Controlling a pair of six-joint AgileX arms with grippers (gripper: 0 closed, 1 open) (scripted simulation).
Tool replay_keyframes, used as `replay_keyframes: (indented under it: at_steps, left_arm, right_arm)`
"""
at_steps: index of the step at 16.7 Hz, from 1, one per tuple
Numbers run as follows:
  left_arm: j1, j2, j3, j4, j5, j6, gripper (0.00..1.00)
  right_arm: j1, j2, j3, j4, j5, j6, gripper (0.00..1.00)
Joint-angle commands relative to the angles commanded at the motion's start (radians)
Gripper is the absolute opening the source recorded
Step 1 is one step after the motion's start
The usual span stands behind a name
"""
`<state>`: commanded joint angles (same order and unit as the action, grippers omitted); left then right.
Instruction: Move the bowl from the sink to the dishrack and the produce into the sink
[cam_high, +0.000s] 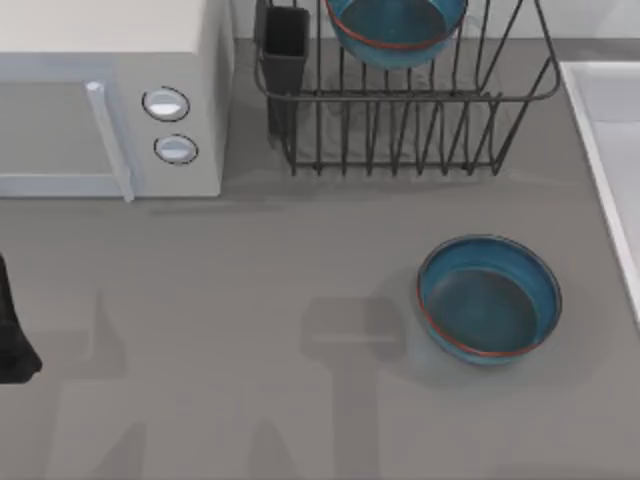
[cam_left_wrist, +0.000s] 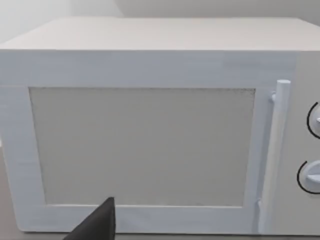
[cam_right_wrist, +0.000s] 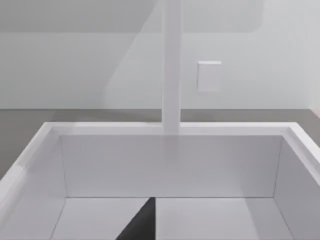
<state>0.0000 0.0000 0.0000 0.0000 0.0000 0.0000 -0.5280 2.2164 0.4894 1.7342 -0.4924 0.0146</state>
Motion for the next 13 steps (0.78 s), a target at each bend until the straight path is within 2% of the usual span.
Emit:
replay_keyframes:
  at_steps: [13]
  left_arm:
    - [0.000, 0.000, 0.000, 0.000, 0.000, 0.000, 1.00]
  right_arm:
    - [0.012, -0.052, -0.009, -0.049, 0.017, -0.002, 1.00]
